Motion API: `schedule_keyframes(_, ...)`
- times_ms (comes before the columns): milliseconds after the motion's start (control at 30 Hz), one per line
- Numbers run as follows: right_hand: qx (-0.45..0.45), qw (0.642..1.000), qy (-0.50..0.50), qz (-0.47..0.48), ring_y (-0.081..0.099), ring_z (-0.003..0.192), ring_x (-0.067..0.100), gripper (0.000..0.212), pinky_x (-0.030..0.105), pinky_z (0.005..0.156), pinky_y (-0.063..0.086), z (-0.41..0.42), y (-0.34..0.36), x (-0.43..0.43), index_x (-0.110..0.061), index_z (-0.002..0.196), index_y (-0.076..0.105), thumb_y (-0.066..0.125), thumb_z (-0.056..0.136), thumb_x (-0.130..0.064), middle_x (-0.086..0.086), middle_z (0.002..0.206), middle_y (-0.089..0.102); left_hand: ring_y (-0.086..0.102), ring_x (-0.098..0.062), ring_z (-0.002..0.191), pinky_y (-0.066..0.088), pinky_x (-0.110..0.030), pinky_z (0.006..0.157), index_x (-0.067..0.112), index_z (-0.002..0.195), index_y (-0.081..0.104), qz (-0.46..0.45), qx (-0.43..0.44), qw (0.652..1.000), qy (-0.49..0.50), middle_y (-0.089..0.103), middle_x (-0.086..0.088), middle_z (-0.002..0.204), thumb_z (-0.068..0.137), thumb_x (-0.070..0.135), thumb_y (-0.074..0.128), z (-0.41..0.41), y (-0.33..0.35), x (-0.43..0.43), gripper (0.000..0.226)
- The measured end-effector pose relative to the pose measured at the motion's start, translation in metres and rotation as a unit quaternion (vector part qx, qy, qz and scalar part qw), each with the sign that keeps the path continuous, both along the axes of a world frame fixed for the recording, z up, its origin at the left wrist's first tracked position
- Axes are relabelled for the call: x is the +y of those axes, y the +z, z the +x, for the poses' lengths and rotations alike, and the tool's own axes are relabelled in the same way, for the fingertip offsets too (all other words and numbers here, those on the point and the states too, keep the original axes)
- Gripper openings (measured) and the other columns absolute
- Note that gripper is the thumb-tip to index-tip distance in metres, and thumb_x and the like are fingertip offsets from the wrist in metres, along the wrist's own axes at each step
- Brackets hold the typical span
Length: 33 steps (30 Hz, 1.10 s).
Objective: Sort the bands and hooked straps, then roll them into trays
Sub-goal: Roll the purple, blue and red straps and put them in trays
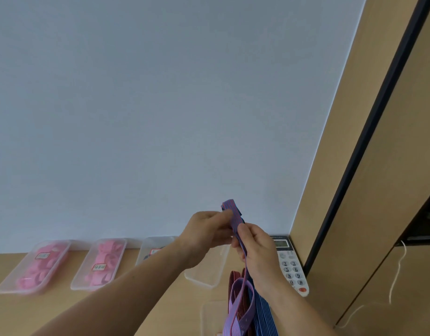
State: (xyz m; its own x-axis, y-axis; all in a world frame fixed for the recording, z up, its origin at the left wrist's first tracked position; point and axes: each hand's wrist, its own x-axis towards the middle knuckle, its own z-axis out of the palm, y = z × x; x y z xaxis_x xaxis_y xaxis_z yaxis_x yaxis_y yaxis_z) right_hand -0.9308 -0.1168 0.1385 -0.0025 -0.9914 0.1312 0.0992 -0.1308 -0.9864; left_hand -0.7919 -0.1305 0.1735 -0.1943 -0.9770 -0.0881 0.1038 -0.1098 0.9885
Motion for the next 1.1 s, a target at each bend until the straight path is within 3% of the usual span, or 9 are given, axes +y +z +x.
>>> schedule_keyframes(200,0.047,0.999,0.004,0.001,0.038,0.046,0.013,0.03,0.023,0.045,0.031,0.0,-0.003,-0.002,-0.013,0.075,0.066,0.055,0.1,-0.025,0.0,0.055,0.059,0.069,-0.019,0.082,0.053,-0.034,0.082,0.004,0.101,0.068,0.0,-0.03,0.998,0.062,0.076,-0.013,0.097,0.092,0.018,0.065,0.003,-0.008,-0.009,0.017)
schedule_keyframes(333,0.078,0.996,-0.008,0.03,0.04,0.044,0.014,0.04,0.023,0.043,0.033,0.002,-0.005,-0.003,-0.008,0.072,0.065,0.056,0.098,-0.037,-0.001,0.048,0.055,0.069,-0.026,0.078,0.056,-0.04,0.082,0.001,0.102,0.063,-0.019,-0.031,0.996,0.08,0.075,-0.018,0.095,0.089,0.01,0.069,0.005,-0.005,-0.011,0.017)
schedule_keyframes(467,0.07,0.995,0.004,0.067,0.042,0.04,0.015,0.041,0.024,0.041,0.034,0.005,-0.012,-0.003,-0.007,0.075,0.066,0.053,0.1,-0.037,0.002,0.048,0.054,0.065,-0.018,0.069,0.054,-0.035,0.078,0.008,0.104,0.06,-0.104,-0.148,0.976,0.12,0.077,-0.005,0.085,0.09,0.01,0.067,0.006,-0.007,-0.014,0.016)
schedule_keyframes(567,0.076,0.994,0.012,0.077,0.042,0.041,0.016,0.042,0.025,0.042,0.034,0.005,-0.011,-0.004,-0.004,0.077,0.066,0.052,0.1,-0.036,0.002,0.049,0.054,0.071,-0.012,0.078,0.054,-0.028,0.077,0.011,0.102,0.059,-0.185,-0.233,0.948,0.116,0.077,0.002,0.087,0.091,0.011,0.065,0.01,-0.012,-0.013,0.012)
schedule_keyframes(733,0.046,0.994,0.016,0.101,0.037,0.038,0.011,0.053,0.019,0.038,0.03,0.004,0.004,-0.005,0.006,0.084,0.067,0.049,0.1,-0.041,0.001,0.049,0.048,0.072,-0.019,0.085,0.055,-0.038,0.076,0.012,0.106,0.067,-0.348,-0.392,0.844,0.114,0.076,0.003,0.092,0.095,0.02,0.064,0.022,-0.028,-0.01,0.014)
schedule_keyframes(900,0.01,0.994,0.043,0.102,0.032,0.036,0.01,0.065,0.019,0.037,0.024,0.005,0.017,-0.001,0.001,0.08,0.065,0.051,0.087,-0.061,0.003,0.05,0.047,0.066,-0.021,0.057,0.052,-0.026,0.046,0.011,0.095,0.075,-0.535,-0.471,0.692,0.116,0.077,0.005,0.09,0.081,0.007,0.061,0.021,-0.026,-0.01,0.02)
schedule_keyframes(967,0.012,0.995,0.037,0.096,0.035,0.038,0.009,0.064,0.017,0.038,0.027,0.006,0.016,-0.001,0.012,0.084,0.061,0.056,0.091,-0.052,0.002,0.05,0.047,0.057,-0.021,0.052,0.048,-0.029,0.041,0.011,0.09,0.072,-0.578,-0.48,0.652,0.1,0.072,0.005,0.081,0.081,0.003,0.049,0.022,-0.026,-0.013,0.025)
schedule_keyframes(1033,0.002,0.995,0.03,0.09,0.038,0.038,0.007,0.057,0.015,0.039,0.029,0.007,0.015,-0.001,0.017,0.086,0.059,0.057,0.096,-0.039,0.004,0.052,0.049,0.068,-0.021,0.066,0.054,-0.03,0.048,0.01,0.096,0.073,-0.604,-0.48,0.629,0.088,0.074,0.001,0.09,0.083,0.0,0.047,0.028,-0.03,-0.018,0.03)
schedule_keyframes(1100,-0.012,0.997,0.031,0.076,0.038,0.038,0.007,0.052,0.016,0.039,0.03,0.007,0.013,0.0,0.016,0.086,0.059,0.057,0.096,-0.035,0.005,0.054,0.051,0.074,-0.017,0.092,0.06,-0.027,0.067,0.01,0.11,0.073,-0.562,-0.458,0.682,0.101,0.075,0.001,0.11,0.087,-0.001,0.055,0.031,-0.036,-0.019,0.031)
